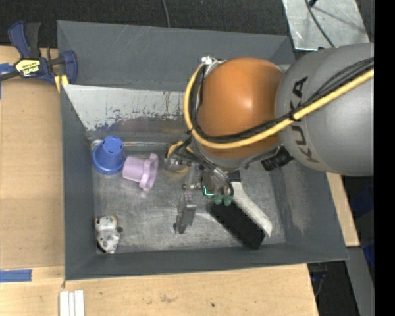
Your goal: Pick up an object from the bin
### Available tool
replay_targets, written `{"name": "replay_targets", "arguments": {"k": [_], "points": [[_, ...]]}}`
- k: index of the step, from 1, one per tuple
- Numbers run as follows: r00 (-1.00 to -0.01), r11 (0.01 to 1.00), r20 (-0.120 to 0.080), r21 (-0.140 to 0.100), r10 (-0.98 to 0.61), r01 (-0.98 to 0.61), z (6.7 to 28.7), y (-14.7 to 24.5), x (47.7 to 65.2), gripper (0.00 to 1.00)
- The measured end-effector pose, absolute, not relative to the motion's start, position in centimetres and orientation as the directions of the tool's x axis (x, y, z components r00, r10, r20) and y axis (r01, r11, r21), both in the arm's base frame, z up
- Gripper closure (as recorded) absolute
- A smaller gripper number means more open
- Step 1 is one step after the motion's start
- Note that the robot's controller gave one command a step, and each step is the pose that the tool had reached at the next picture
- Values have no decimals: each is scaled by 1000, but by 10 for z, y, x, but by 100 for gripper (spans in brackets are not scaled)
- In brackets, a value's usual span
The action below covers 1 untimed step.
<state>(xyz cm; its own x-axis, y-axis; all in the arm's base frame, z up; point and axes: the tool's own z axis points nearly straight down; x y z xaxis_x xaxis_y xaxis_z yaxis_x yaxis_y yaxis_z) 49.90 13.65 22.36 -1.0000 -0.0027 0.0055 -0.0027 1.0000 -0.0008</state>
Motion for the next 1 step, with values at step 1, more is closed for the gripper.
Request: {"name": "replay_targets", "arguments": {"k": [1], "points": [[-1000, 1000, -3, 1, -1, -1, 228, 136, 501, 0]]}}
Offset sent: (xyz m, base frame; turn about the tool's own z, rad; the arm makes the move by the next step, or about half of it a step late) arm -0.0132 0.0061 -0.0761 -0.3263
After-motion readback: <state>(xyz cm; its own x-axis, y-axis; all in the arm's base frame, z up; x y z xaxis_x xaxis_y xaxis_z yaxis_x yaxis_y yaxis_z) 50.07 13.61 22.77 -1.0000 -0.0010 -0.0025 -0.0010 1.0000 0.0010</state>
